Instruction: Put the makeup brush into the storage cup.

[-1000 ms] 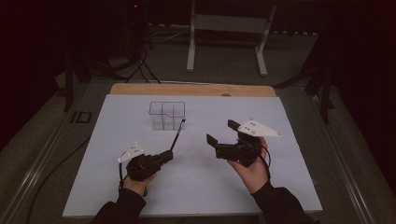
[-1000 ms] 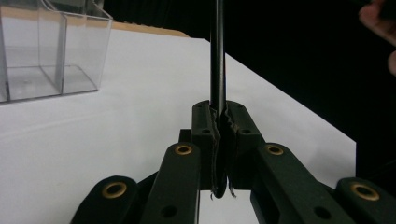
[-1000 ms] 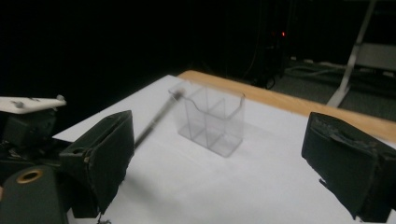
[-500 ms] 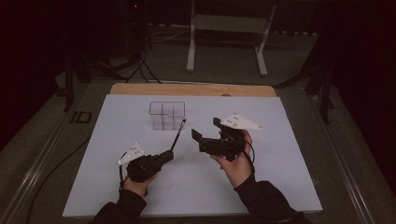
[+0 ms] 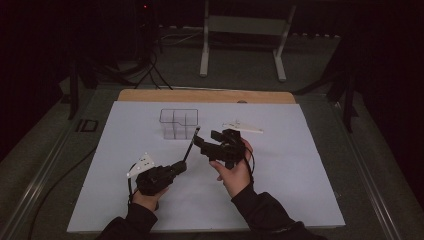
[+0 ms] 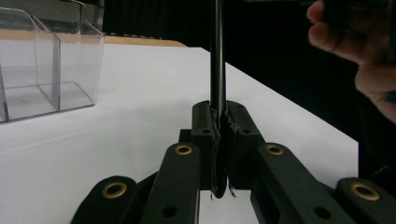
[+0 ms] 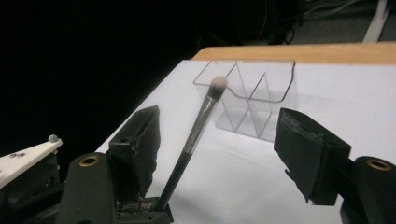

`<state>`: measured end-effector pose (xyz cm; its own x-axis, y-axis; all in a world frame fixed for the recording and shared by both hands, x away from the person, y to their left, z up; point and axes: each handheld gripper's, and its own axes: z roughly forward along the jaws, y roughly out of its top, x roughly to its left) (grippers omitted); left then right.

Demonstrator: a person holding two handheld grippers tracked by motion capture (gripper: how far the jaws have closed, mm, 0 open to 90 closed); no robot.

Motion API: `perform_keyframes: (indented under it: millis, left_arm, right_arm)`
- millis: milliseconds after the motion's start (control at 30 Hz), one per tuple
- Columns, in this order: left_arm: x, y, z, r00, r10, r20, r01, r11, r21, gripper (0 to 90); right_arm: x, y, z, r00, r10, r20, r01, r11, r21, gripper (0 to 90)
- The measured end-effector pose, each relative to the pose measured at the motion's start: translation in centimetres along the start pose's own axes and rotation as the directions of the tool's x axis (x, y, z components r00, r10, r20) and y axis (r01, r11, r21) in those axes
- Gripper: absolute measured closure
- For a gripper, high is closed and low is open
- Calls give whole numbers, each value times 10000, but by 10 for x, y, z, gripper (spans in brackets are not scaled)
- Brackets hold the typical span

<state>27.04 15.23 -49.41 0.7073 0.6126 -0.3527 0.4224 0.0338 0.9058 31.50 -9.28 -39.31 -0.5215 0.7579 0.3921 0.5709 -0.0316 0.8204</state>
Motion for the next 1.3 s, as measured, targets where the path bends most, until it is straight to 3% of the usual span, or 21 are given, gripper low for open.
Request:
perform_keyframes:
  millis: [267, 333, 400, 433, 467, 500, 533, 567, 633, 733, 833, 867, 900, 933, 967, 1067, 1100, 1133, 1167, 1200, 1300]
  left_arm:
    - [-1, 0, 1, 9999, 25, 98, -25, 10000, 33, 852]
    - [-1, 0, 1, 9999, 54, 103, -55, 10000, 24, 852]
    - [-2, 0, 1, 9998, 140, 159, -141, 9999, 41, 852]
    - [-2, 0, 1, 9998, 140, 159, -141, 9999, 41, 852]
    - [-2, 0, 2, 9997, 162, 196, -163, 9998, 65, 852]
    - [-3, 0, 1, 9997, 173, 167, -174, 9998, 61, 852]
    - [-3, 0, 2, 9997, 144, 173, -146, 9998, 127, 852]
    - [-3, 0, 2, 9997, 144, 173, -146, 9998, 127, 852]
    - [-3, 0, 2, 9997, 191, 182, -195, 9997, 177, 852]
    - [-4, 0, 3, 9996, 137, 260, -142, 9998, 168, 850]
    - [-4, 1, 3, 9993, 106, 359, -111, 9998, 144, 838]
    - [-5, 1, 3, 9995, 167, 271, -171, 9997, 145, 772]
    - [-5, 1, 3, 9995, 167, 271, -171, 9997, 145, 736]
    - [-5, 1, 4, 9996, 163, 210, -170, 9994, 315, 716]
    - [-5, 1, 4, 9996, 163, 210, -170, 9994, 315, 711]
    - [-7, 2, 6, 9998, -34, 204, 25, 9989, 462, 595]
    - [-7, 2, 6, 9998, -34, 204, 25, 9989, 462, 582]
    - [-7, 2, 6, 9999, -102, 92, 97, 9986, 512, 529]
    - [-7, 2, 6, 9999, -102, 92, 97, 9986, 512, 500]
    - [-6, 1, 7, 10000, -88, -27, 89, 9983, 584, 478]
    - [-6, 1, 9, 9997, -139, -199, 155, 9967, 797, 431]
  right_arm:
    - [-4, 1, 14, 9937, 1118, -72, -1114, 9929, 429, 491]
    - [-5, 1, 15, 9927, 1197, -125, -1190, 9916, 506, 513]
    - [-6, 0, 17, 9882, 1487, -375, -1464, 9876, 572, 637]
    - [-6, 0, 17, 9882, 1487, -375, -1464, 9876, 572, 637]
    - [-7, 0, 18, 9852, 1618, -568, -1581, 9853, 646, 720]
    - [-7, 0, 18, 9852, 1618, -568, -1581, 9853, 646, 720]
    - [-8, 0, 19, 9815, 1772, -732, -1717, 9822, 758, 797]
    - [-8, 0, 19, 9815, 1772, -732, -1717, 9822, 758, 797]
    - [-10, 1, 17, 9693, 2217, -1059, -2133, 9733, 850, 826]
    - [-8, 1, 16, 9633, 2368, -1262, -2271, 9700, 866, 837]
    - [-6, 2, 14, 9660, 2230, -1307, -2134, 9734, 833, 839]
    - [-1, 4, 13, 9747, 1803, -1324, -1719, 9825, 723, 840]
    - [-1, 4, 13, 9747, 1803, -1324, -1719, 9825, 723, 840]
    - [2, 5, 13, 9826, 1250, -1372, -1173, 9911, 624, 840]
    - [2, 5, 13, 9826, 1250, -1372, -1173, 9911, 624, 840]
    - [6, 10, 13, 9884, 166, -1508, -105, 9991, 414, 841]
    - [6, 10, 13, 9884, 166, -1508, -105, 9991, 414, 841]
    - [6, 13, 12, 9844, -388, -1718, 439, 9987, 259, 840]
    - [6, 13, 12, 9844, -388, -1718, 439, 9987, 259, 840]
    - [5, 17, 11, 9776, -783, -1952, 838, 9963, 204, 840]
    - [5, 22, 9, 9719, -1059, -2104, 1109, 9938, 122, 841]
